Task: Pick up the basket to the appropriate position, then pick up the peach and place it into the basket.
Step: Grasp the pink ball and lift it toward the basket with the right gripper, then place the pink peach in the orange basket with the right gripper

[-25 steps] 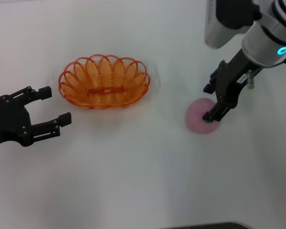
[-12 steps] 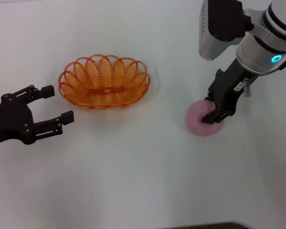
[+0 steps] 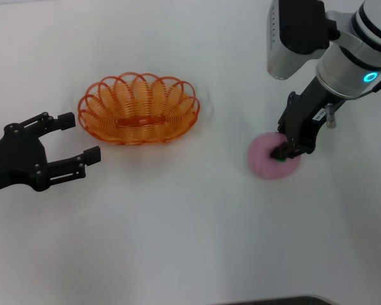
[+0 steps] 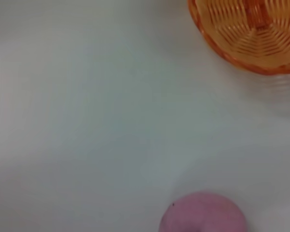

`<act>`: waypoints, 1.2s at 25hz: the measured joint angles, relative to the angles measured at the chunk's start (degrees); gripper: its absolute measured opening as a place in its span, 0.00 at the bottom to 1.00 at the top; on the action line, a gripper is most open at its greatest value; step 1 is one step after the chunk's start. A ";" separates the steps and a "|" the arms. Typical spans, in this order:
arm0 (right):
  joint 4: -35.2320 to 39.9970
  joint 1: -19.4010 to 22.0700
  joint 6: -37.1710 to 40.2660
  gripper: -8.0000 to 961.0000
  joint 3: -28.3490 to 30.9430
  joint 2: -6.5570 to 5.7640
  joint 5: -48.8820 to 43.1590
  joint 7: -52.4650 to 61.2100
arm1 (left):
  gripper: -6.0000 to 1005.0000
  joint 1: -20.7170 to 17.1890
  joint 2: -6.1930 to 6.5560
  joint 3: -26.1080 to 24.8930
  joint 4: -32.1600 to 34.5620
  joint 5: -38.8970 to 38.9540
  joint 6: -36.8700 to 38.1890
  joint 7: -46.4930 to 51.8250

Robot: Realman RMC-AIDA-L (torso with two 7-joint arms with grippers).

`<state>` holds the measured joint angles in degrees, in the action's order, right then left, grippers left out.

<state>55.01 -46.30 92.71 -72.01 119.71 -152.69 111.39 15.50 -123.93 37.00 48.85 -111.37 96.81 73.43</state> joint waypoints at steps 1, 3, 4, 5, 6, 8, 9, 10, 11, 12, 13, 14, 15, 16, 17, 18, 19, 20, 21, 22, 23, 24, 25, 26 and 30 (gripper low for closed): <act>0.06 -0.03 0.21 0.28 0.20 -0.11 0.27 0.00 | 0.86 0.03 0.00 0.00 0.00 0.00 0.03 0.07; 0.18 -0.23 0.97 0.27 0.97 -0.26 1.09 -0.14 | 0.86 0.07 0.00 0.00 0.00 0.01 0.04 0.14; 0.48 -0.35 1.62 0.27 1.56 -0.33 1.55 -0.28 | 0.86 0.08 0.00 0.00 0.00 0.01 0.04 0.15; 1.05 -0.40 2.28 0.26 2.34 -0.34 1.78 -0.47 | 0.86 0.09 0.00 0.00 0.00 0.02 0.05 0.16; 1.77 -0.49 2.83 0.26 3.21 -0.37 1.99 -0.66 | 0.86 0.09 0.00 0.00 0.00 0.02 0.05 0.19; 3.59 -0.50 4.22 0.25 5.13 -0.37 2.27 -0.88 | 0.86 0.08 0.00 0.00 0.01 0.02 0.08 0.26; 4.57 -0.50 4.87 0.25 6.06 -0.39 2.53 -0.93 | 0.86 0.04 0.00 0.00 0.01 0.02 0.11 0.31; 5.72 -0.49 5.80 0.24 7.03 -0.44 3.00 -0.98 | 0.86 -0.04 0.00 0.00 0.01 0.02 0.13 0.34; 7.04 -0.47 6.55 0.24 8.14 -0.54 3.64 -1.03 | 0.86 -0.10 0.00 0.00 0.01 0.02 0.13 0.35; 8.18 -0.44 7.41 0.23 9.29 -0.65 4.37 -1.09 | 0.86 -0.19 0.00 0.00 0.01 0.02 0.15 0.36; 9.50 -0.45 8.33 0.22 10.74 -0.77 5.43 -1.11 | 0.86 -0.26 0.00 0.00 0.02 0.02 0.19 0.36; 10.75 -0.51 9.08 0.22 12.22 -0.85 6.70 -1.13 | 0.86 -0.32 0.00 0.00 0.02 0.02 0.23 0.37; 11.50 -0.61 9.35 0.21 13.51 -0.87 7.97 -1.13 | 0.86 -0.38 0.00 0.00 0.01 0.02 0.35 0.37; 12.15 -0.85 9.46 0.20 14.81 -0.89 9.76 -1.09 | 0.86 -0.40 0.00 -0.01 0.01 0.02 0.45 0.37; 12.45 -1.17 9.21 0.19 15.76 -0.88 11.41 -0.98 | 0.86 -0.42 0.00 0.00 0.01 0.02 0.58 0.38; 12.26 -1.51 8.28 0.18 16.07 -0.82 12.88 -0.83 | 0.86 -0.44 0.01 0.00 0.02 0.02 0.74 0.39; 11.90 -1.87 7.46 0.18 16.19 -0.69 14.01 -0.69 | 0.86 -0.44 0.01 -0.03 0.02 0.02 0.85 0.39; 10.47 -2.59 5.00 0.17 15.64 -0.41 15.03 -0.52 | 0.86 -0.42 0.00 0.01 0.01 0.02 0.90 0.39; 8.28 -3.40 2.01 0.16 14.72 -0.18 15.58 -0.47 | 0.86 -0.39 0.01 -0.01 0.02 0.02 0.92 0.39; 5.84 -4.15 -0.60 0.15 13.64 0.08 15.98 -0.49 | 0.86 -0.34 0.00 0.01 0.01 0.02 0.94 0.39; 2.88 -5.07 -3.75 0.14 12.21 0.15 16.58 -0.66 | 0.86 -0.27 0.00 0.01 0.01 0.02 0.99 0.40; -0.13 -5.92 -6.67 0.13 10.61 0.20 17.43 -0.98 | 0.86 -0.22 0.00 0.00 0.01 0.02 1.05 0.40; -2.56 -6.65 -9.02 0.12 9.27 0.23 18.31 -1.35 | 0.86 -0.16 0.00 0.01 0.01 0.02 1.13 0.40; -4.78 -7.36 -11.22 0.12 7.70 0.25 19.22 -1.76 | 0.86 -0.11 0.00 0.00 -0.01 0.02 1.19 0.40; -10.09 -9.18 -17.69 0.06 2.72 0.37 21.79 -2.43 | 0.86 0.08 0.00 -0.01 -0.15 0.02 1.35 0.40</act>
<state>44.91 -55.47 75.02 -69.29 120.07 -130.90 108.96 15.57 -123.92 36.99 48.71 -111.35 98.16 73.83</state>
